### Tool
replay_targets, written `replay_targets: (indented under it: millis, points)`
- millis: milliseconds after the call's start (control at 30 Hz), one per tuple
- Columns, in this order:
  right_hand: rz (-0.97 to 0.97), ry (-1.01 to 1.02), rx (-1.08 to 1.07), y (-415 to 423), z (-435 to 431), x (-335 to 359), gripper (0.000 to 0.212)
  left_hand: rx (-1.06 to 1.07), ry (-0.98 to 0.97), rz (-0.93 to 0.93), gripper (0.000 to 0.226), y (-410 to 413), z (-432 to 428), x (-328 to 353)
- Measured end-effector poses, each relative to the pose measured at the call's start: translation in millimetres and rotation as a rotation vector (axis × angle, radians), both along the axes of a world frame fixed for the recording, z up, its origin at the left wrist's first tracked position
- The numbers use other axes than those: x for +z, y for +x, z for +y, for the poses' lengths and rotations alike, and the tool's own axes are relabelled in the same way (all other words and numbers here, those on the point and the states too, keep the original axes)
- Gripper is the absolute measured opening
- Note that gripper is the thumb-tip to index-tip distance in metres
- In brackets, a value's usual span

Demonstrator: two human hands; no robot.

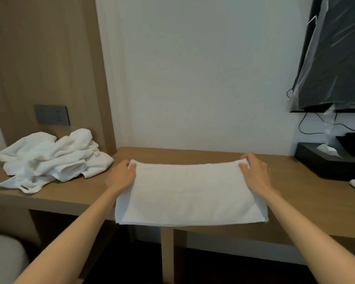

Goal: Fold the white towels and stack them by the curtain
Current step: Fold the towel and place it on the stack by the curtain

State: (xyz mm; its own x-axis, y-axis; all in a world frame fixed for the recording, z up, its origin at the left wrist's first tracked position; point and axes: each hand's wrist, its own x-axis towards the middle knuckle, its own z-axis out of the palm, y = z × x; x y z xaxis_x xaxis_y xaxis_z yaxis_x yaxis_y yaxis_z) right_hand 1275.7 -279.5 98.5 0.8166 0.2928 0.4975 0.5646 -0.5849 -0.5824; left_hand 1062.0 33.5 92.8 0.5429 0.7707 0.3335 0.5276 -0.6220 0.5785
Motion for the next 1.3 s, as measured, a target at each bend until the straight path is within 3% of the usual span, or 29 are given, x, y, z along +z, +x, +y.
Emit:
replay_targets:
  millis: [267,533,700,767,867,1000,1100,1300]
  points:
    - [0.072,-0.373,-0.114,35.4,24.1,-25.2,0.023,0.092,0.168,0.249,0.042,30.0,9.1,-25.6]
    - [0.033,-0.469,-0.110,61.6,55.3,-32.8,0.029,0.154,0.274,0.350,0.044,54.7,32.6,-31.4]
    - [-0.065,-0.597,-0.113,58.2,66.8,-18.9,0.029,0.217,0.424,0.486,0.032,59.5,20.2,-25.6]
    - [-0.116,-0.639,-0.096,48.3,77.3,-10.5,0.031,0.133,0.475,0.447,0.035,66.6,3.8,-18.5]
    - [-0.052,-0.612,0.087,18.9,103.8,-2.8,0.044,-0.122,0.350,0.361,0.047,85.9,-32.6,-11.3]
    - [0.113,-0.686,0.316,-25.4,141.2,-7.7,0.052,-0.359,0.079,0.422,0.051,104.9,-72.9,-18.7]
    - [0.178,-0.725,0.339,-41.6,148.8,-30.6,0.050,-0.349,0.095,0.451,0.050,104.0,-77.4,-36.5]
    - [0.125,-0.695,0.263,-38.0,129.9,-51.5,0.053,-0.274,0.126,0.474,0.055,85.2,-59.6,-48.6]
